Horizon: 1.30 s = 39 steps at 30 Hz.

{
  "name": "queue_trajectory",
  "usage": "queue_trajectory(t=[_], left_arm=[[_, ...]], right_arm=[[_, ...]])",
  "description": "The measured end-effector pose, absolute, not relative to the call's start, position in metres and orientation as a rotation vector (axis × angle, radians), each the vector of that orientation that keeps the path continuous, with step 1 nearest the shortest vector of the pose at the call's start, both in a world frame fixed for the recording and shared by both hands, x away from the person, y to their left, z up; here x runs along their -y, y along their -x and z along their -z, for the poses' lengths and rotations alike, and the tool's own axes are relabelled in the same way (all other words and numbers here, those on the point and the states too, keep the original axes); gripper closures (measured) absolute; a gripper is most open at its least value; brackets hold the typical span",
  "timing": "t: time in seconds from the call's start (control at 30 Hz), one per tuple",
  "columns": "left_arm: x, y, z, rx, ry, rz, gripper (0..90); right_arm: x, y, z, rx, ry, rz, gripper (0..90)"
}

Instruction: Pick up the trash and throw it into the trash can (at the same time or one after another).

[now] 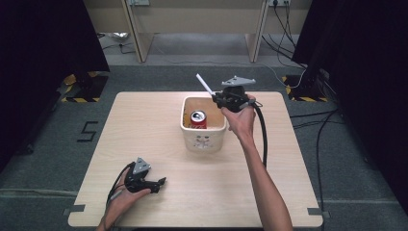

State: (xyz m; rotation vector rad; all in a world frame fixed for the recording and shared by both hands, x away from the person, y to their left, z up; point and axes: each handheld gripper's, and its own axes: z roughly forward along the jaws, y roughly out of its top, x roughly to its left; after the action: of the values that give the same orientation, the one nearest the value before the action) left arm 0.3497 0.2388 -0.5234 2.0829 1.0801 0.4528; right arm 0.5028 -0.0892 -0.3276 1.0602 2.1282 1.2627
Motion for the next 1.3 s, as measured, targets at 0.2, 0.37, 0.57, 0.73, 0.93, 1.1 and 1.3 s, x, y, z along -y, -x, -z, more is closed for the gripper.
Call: queue_trajectory(t=[0.2, 0.37, 0.57, 0.73, 0.93, 1.1, 1.3], left_arm=[[-0.239, -0.350, 0.523, -1.079, -2.083, -0.453, 13.2], [-0.239, -0.350, 0.524, -1.082, -2.078, -0.452, 13.2], [-0.239, -0.350, 0.524, -1.082, -2.078, -0.452, 13.2], [-0.239, -0.350, 0.524, -1.081, -2.080, -0.452, 13.2], [-0.239, -0.350, 0.523, -1.080, -2.083, -0.452, 13.2], [-0.239, -0.350, 0.523, -1.080, -2.082, -0.451, 13.2], [-0.239, -0.350, 0.523, -1.080, -2.082, -0.451, 13.3]], right_arm=[[0.068, -0.521, 0.334, -2.151, -1.059, -1.265, 79.4], [0.060, -0.529, 0.337, -2.158, -1.063, -1.267, 79.4], [0.052, -0.539, 0.343, -2.171, -1.078, -1.266, 79.3], [0.046, -0.545, 0.349, -2.182, -1.078, -1.264, 79.1], [0.043, -0.547, 0.353, -2.196, -1.084, -1.257, 79.0], [0.041, -0.548, 0.358, -2.213, -1.087, -1.246, 78.6], [0.042, -0.548, 0.365, -2.234, -1.100, -1.228, 78.1]])
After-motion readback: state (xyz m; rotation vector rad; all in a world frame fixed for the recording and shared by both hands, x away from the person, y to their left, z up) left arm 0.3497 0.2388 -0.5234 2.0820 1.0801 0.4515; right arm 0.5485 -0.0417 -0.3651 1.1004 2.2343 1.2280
